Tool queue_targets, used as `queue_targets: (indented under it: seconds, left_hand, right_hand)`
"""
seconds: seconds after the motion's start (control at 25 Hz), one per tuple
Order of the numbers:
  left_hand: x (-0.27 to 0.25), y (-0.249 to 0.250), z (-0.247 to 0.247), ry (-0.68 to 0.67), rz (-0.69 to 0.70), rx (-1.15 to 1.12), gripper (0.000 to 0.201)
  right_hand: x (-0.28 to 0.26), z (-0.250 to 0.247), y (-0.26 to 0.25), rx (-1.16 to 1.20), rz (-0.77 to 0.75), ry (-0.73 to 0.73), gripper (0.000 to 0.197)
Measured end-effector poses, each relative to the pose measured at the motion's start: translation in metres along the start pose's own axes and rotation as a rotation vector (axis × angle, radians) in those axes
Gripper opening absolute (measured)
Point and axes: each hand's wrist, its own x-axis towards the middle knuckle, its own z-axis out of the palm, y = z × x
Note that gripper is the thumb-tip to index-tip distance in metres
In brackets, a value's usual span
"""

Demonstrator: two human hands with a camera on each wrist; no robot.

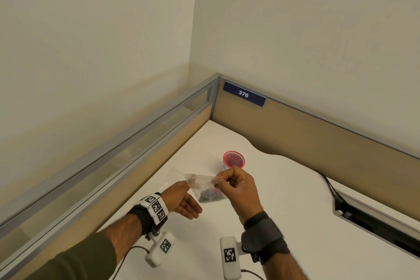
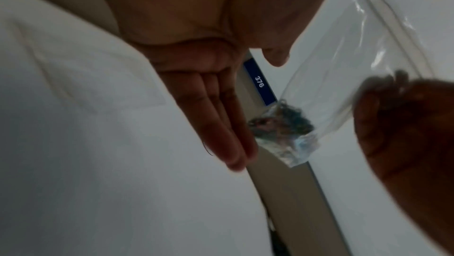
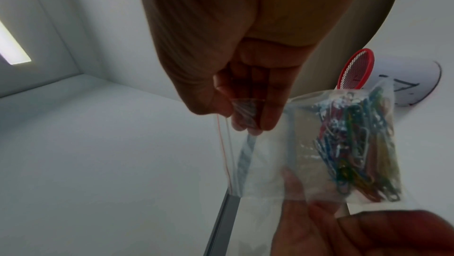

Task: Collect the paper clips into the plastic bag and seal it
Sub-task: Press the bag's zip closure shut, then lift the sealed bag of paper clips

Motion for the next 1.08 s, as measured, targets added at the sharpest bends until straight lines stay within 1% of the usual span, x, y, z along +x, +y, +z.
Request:
queue_targets:
  seconds: [0.04,0.08,0.12,0.2,0.28,0.36,0.4,0.44,0.48,0.52,0.56,0.6,0.64,0.72,0.8,0.88,1.0,1.08]
  left_hand:
    - [-0.001,0.003,0.004,-0.057,-0.062,-0.048,0.085]
    - [0.000,0.005,0.007,-0.107,-0.086,-0.096,0.090]
    - [0.000,0.006,0.009,-0.148,-0.074,-0.147,0.088]
    - [0.002,0.009,0.010,-0.171,-0.003,-0.254,0.065]
    - [0.006,0.012,0.010,-0.089,0.080,-0.369,0.043]
    - [0.012,0.018,0.011,0.062,0.156,-0.457,0.027]
    - [0.013,0.022,0.011,0.124,0.190,-0.469,0.020]
    - [0.015,0.025,0.011,0.162,0.221,-0.464,0.014]
    - [0.015,0.028,0.011,0.169,0.251,-0.455,0.011]
    - [0.014,0.031,0.010,0.155,0.276,-0.437,0.010]
    - [0.013,0.033,0.009,0.128,0.300,-0.401,0.011]
    - [0.011,0.034,0.009,0.103,0.325,-0.356,0.013]
    - [0.010,0.036,0.008,0.089,0.351,-0.321,0.016]
    - [0.008,0.039,0.006,0.081,0.412,-0.292,0.029]
    - [0.007,0.042,0.003,0.069,0.463,-0.313,0.047]
    - [0.004,0.043,-0.001,0.077,0.479,-0.337,0.054]
    - [0.000,0.040,-0.001,0.120,0.431,-0.369,0.048]
    - [0.001,0.033,-0.003,0.152,0.376,-0.386,0.039]
  right_hand:
    - [-0.002,0.000,0.000,0.009,-0.002,-0.007,0.003]
    - [-0.003,0.001,0.000,0.021,-0.002,-0.015,0.005]
    - [-0.005,0.000,0.000,0.037,0.001,-0.026,0.008]
    - [-0.006,-0.002,0.003,0.050,0.008,-0.048,0.013]
    - [-0.006,-0.004,0.005,0.062,0.022,-0.063,0.016]
    - [-0.005,-0.004,0.008,0.143,0.050,-0.040,0.021]
    - [-0.004,-0.004,0.009,0.195,0.068,0.004,0.020]
    - [-0.001,-0.004,0.012,0.226,0.098,0.082,0.018]
    - [0.001,-0.004,0.015,0.232,0.150,0.172,0.017]
    - [0.005,-0.004,0.018,0.235,0.225,0.239,0.019]
    - [0.008,-0.004,0.021,0.262,0.314,0.244,0.022]
    - [0.009,-0.003,0.021,0.309,0.394,0.188,0.027]
    - [0.010,-0.001,0.021,0.339,0.443,0.107,0.031]
    - [0.011,0.002,0.019,0.342,0.458,-0.008,0.035]
    - [0.011,0.000,0.019,0.359,0.448,-0.023,0.034]
    - [0.011,-0.003,0.021,0.414,0.471,-0.056,0.030]
    - [0.009,-0.002,0.029,0.481,0.534,-0.120,0.019]
    - [0.009,0.002,0.040,0.525,0.597,-0.091,0.015]
